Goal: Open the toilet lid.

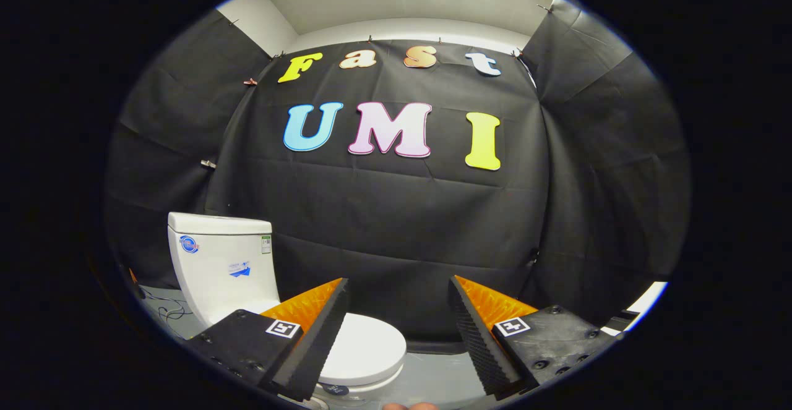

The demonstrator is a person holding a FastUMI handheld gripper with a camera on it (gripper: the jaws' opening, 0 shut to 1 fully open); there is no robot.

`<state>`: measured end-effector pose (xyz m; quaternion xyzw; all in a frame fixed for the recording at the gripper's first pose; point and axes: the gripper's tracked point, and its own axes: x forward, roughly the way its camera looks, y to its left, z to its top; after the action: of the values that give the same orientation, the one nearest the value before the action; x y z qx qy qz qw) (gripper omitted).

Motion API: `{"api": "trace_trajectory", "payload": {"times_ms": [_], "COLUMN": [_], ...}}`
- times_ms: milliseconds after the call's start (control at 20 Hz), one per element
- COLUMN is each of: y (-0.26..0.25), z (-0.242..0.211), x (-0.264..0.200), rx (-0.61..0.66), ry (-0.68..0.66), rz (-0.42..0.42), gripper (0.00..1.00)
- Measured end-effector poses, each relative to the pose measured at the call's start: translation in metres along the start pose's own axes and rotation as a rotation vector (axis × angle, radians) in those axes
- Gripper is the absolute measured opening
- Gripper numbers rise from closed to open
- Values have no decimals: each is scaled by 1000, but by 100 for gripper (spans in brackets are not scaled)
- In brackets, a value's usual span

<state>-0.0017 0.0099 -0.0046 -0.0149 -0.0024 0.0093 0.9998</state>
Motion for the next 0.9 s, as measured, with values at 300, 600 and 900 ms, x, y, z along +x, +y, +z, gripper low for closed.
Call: {"api": "trace_trajectory", "payload": {"times_ms": [300,600,900], "y": [13,22,42], "z": [10,8,-5], "x": [-4,-5,10], "rx": [-26,-16,-83], "ry": [-27,-17,60], "rz": [25,50,124], "gripper": [98,98,98]}}
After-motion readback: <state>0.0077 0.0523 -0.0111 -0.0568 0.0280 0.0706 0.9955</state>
